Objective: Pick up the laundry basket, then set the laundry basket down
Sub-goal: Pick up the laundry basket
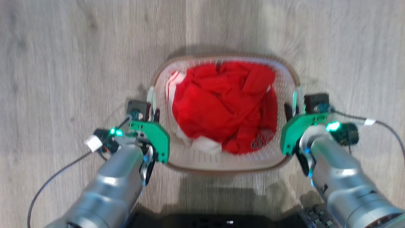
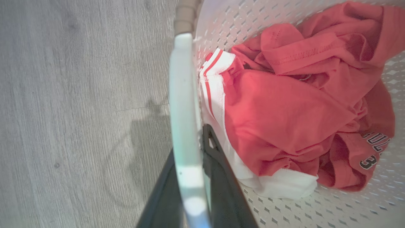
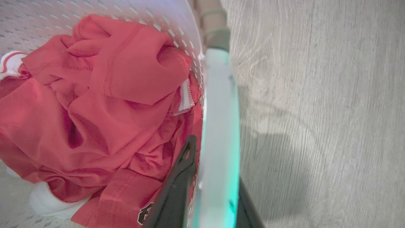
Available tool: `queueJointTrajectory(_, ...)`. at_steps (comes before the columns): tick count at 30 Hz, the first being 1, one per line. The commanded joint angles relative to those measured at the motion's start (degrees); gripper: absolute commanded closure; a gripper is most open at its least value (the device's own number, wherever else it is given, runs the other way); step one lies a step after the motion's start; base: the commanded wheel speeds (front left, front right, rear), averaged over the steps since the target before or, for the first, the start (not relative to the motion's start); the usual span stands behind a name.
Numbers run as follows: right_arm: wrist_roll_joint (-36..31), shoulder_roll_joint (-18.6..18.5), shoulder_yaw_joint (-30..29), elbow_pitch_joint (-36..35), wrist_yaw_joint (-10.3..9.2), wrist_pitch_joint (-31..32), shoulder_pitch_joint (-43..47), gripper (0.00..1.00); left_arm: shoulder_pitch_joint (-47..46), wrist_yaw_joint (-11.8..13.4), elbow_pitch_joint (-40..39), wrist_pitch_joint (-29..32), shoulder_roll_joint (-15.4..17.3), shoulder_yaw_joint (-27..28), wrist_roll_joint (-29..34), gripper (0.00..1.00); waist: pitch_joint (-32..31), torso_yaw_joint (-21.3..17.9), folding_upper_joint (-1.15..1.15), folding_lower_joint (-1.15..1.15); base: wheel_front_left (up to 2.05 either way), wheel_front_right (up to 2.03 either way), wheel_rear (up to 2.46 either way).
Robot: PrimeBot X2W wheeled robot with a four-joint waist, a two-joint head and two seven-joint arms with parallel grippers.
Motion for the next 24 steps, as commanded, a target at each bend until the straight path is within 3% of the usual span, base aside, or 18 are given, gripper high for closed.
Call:
queueJointTrajectory(1,0.64,1.45,2.32,0.53,0.41,-0.62,3.74,1.0,2.12,0.26,0.19,-0.56,1.31,-0.12,-0.72,1.0,-4.03,-0.8,-0.01,0.0,0.0,0.0,0.0)
queueJointTrajectory(24,17.34,1.58,18.08,0.95,0.41,11.49,10.7,1.0,11.91,-1.97,4.36,7.11,1.31,-8.83,-9.62,1.0,-28.14,-2.72,-0.01,0.0,0.0,0.0,0.0)
